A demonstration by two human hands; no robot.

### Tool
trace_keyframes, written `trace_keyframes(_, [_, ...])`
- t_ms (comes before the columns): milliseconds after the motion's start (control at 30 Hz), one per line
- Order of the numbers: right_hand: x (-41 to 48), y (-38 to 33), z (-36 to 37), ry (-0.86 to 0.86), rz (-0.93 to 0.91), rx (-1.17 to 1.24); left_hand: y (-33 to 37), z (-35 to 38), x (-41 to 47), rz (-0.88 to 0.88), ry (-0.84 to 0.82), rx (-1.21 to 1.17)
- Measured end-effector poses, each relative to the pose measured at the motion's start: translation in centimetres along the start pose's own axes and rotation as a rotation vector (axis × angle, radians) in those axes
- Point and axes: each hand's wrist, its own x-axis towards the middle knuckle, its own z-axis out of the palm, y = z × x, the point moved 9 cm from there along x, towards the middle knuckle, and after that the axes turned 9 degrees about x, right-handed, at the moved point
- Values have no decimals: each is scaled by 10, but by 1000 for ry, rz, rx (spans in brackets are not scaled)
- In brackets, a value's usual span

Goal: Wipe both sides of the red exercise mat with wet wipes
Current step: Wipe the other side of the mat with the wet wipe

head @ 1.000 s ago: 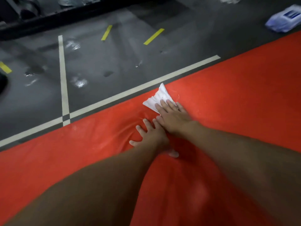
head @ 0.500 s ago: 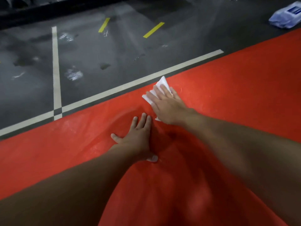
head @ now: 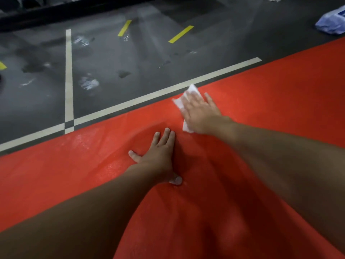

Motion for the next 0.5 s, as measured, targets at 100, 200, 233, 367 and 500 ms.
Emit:
trace_keyframes(100, [-6, -17, 1, 48, 92, 128, 0, 0, 0, 6, 7, -5])
trace_keyframes(200, [-37, -52, 14, -20, -225, 56, 0, -1, -2, 9, 8, -26])
trace_keyframes(233, [-38, -40, 10, -46, -234, 39, -1, -1, -2, 3, 13, -35])
trace_keyframes(367, [-29, 7, -1, 22, 122, 45, -6, 0, -2, -50, 31, -69])
trace_keyframes(500, [-58, -45, 20, -49, -179, 39, -5, 0, -3, -53, 32, -58])
